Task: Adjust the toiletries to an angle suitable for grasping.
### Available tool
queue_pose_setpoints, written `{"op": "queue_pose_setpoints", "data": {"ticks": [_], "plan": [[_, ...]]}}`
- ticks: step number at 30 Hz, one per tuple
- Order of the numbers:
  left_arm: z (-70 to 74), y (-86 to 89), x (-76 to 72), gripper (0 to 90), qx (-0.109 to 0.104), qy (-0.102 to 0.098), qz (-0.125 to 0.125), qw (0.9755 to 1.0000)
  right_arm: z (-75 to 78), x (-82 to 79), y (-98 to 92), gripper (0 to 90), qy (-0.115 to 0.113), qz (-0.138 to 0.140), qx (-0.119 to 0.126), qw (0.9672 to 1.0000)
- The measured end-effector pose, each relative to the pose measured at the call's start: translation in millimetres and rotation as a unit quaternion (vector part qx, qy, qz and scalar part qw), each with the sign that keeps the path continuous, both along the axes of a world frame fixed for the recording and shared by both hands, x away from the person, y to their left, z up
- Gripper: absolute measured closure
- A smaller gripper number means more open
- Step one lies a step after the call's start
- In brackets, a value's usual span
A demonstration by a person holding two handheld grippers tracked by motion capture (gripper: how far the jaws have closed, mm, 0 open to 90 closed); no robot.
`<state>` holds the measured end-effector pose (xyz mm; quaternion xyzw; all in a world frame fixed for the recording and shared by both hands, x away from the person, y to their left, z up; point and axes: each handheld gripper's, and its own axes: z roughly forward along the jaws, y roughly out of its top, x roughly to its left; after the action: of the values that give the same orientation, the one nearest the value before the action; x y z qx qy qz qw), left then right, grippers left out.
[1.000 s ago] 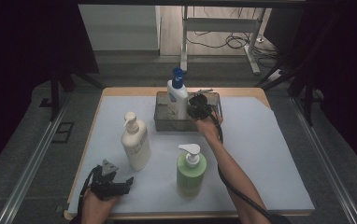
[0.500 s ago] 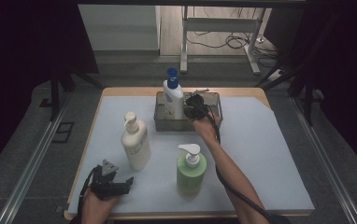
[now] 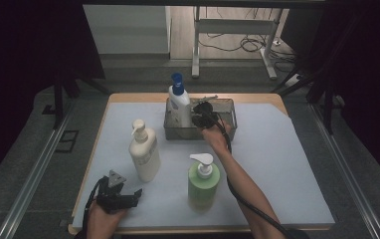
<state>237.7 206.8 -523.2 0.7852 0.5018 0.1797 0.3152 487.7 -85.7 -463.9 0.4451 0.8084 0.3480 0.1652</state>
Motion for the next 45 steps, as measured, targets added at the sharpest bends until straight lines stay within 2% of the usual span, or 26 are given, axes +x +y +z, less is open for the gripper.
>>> {"op": "queue_pose_setpoints", "data": {"ticks": [20, 28, 37, 39, 41, 43, 45], "plan": [[0.2, 0.1, 0.1, 12.3, 0.0, 0.001, 0.0, 1.0, -1.7, -3.6, 16.9, 86.8, 0.002, 0.014, -0.007, 0.9999], [0.2, 0.1, 0.2, 12.2, 0.0, 0.001, 0.0, 1.0, -1.8, -3.7, 17.3, 87.1, 0.007, 0.017, -0.007, 0.9998], [0.3, 0.1, 0.2, 12.3, 0.0, 0.002, 0.0, 1.0, -1.3, -11.0, 29.8, 86.5, 0.017, 0.043, 0.007, 0.9989], [0.3, 0.1, 0.2, 12.3, 0.0, 0.002, 0.0, 1.0, -0.7, -13.8, 34.6, 88.2, 0.005, 0.049, -0.006, 0.9988], [0.3, 0.0, 0.2, 12.3, 0.0, 0.002, 0.0, 1.0, -0.2, -14.0, 35.5, 88.5, 0.004, 0.05, -0.01, 0.9987], [0.3, 0.0, 0.3, 12.3, 0.0, 0.002, -0.001, 1.0, -0.5, -13.3, 32.6, 88.4, 0.012, 0.051, 0.003, 0.9986], [0.3, 0.0, 0.3, 12.3, 0.0, 0.002, 0.0, 1.0, -0.8, -13.4, 32.5, 88.4, 0.011, 0.051, 0.004, 0.9987]]}}
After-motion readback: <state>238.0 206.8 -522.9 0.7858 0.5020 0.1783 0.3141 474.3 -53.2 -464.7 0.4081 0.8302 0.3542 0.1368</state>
